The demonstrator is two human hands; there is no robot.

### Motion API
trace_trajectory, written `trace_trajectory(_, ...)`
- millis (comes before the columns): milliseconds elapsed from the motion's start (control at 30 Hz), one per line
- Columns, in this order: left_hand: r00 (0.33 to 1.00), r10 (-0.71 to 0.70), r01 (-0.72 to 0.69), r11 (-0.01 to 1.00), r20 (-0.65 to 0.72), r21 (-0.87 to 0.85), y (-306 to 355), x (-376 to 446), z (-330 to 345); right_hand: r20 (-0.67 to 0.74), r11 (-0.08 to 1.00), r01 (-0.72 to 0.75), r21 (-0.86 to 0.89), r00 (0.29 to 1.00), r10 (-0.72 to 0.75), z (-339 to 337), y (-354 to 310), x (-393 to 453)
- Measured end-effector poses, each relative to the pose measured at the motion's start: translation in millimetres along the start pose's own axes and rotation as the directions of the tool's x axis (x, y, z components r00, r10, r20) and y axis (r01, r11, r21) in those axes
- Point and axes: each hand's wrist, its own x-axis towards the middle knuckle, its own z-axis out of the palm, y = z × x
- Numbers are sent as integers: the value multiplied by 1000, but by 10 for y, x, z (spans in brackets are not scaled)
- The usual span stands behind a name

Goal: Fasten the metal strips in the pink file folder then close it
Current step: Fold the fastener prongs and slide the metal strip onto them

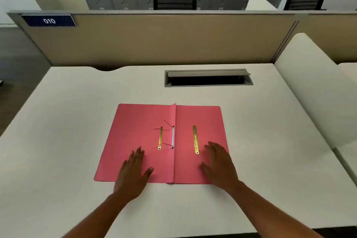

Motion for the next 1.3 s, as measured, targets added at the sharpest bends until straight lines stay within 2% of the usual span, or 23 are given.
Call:
trace_trajectory(100,999,-40,40,999,36,-1,8,-211,187,33,999,33,-11,999,-32,58,157,-144)
trace_trajectory(233,998,-57,56,998,6,35,68,-508,418,31,999,48,-2,998,-48,101,325,-385)
trace_trajectory(667,996,-89,88,994,13,56,285,-987,650,76,997,64,40,995,-67,15,524,-704)
trace_trajectory(767,997,-70,69,994,19,80,239,-983,622,61,999,2,34,998,-4,-1,400,-685)
trace_trajectory(867,999,-33,33,998,-4,60,231,-900,540,-6,986,-143,84,990,144,-44,149,-530)
trace_trajectory(967,998,21,-23,999,-58,-35,286,-692,383,-27,939,-304,163,950,312,-60,-158,-288)
trace_trajectory(1100,991,49,-72,979,-123,-190,416,-347,204,-21,874,-432,223,894,447,6,-402,-65)
trace_trajectory(1233,999,36,-41,917,-20,-397,442,-85,135,-67,836,-491,245,851,520,98,-464,-19)
trace_trajectory(1300,999,53,-52,906,-10,-419,358,-43,176,-83,828,-491,272,845,528,124,-458,-33)
